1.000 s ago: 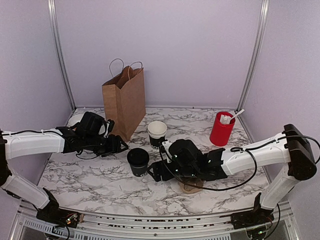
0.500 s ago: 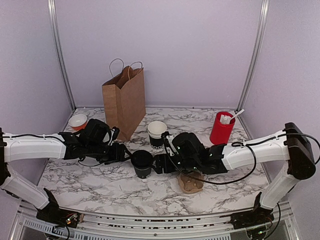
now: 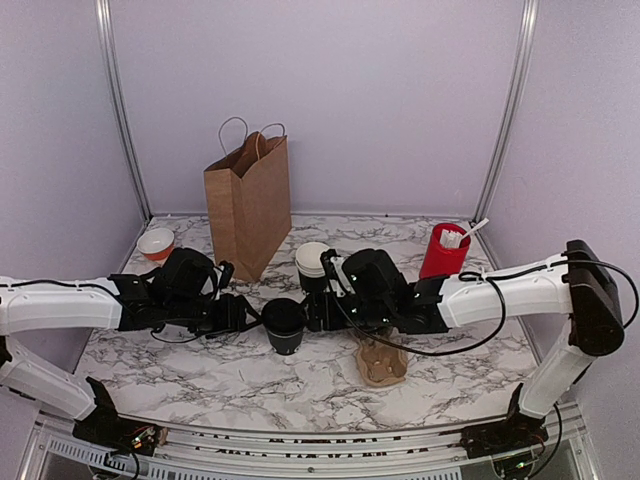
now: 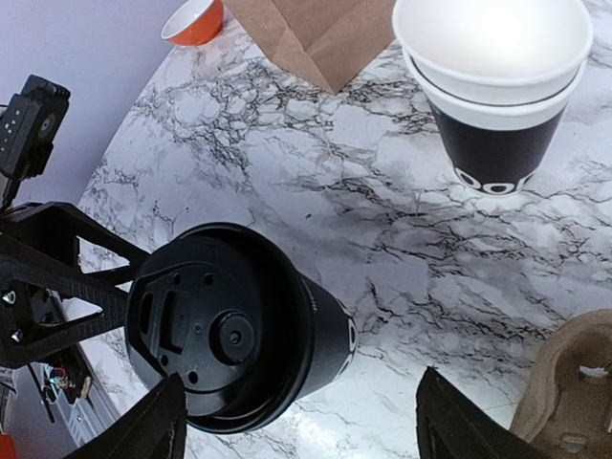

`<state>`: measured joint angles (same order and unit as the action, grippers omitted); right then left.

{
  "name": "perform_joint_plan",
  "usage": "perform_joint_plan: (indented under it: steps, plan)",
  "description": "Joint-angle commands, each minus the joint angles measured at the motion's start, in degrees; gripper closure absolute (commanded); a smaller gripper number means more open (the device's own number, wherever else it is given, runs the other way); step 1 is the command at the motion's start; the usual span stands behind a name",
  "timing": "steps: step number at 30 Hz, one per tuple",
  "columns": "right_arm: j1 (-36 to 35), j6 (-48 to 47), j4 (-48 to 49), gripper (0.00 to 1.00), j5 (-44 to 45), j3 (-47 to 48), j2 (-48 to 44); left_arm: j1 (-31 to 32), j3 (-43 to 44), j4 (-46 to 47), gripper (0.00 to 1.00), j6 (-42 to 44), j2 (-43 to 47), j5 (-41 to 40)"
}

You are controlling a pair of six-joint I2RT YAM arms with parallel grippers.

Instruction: Pack the takeout coffee

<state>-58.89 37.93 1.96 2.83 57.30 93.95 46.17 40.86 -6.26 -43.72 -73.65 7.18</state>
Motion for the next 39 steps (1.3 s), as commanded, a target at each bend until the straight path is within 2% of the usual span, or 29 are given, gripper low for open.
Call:
perform_joint_plan:
  steps: [1,9,19,26,31,39]
  plan:
    - [1.32,-0.29,-1.67,0.21,-1.3,2.53,-0.07,0.1,0.36,-0.18,0.35,-0.57,2.42,-3.34]
    - [1.33,-1.15,-3.62,0.23,-3.02,6.56,3.87,-1.6,4.44,-1.74,0.35,1.65,0.09,-3.46]
    - [0.98,-1.76,-4.6,0.24,-3.12,6.98,5.91,-1.71,7.51,-1.91,0.46,4.1,-5.81,-1.91]
    - [0.54,-2.49,-5.89,0.25,-1.95,7.33,6.91,-1.11,7.35,-2.19,0.49,5.42,-6.74,-0.3]
    - [0.45,-2.6,-6.69,0.25,-1.39,7.12,7.71,-1.0,6.23,-3.5,0.6,5.0,-8.03,-1.26]
    - [0.47,-1.9,-6.7,0.25,-1.05,5.13,7.87,-0.2,2.75,-3.73,0.67,4.05,-9.94,-1.83]
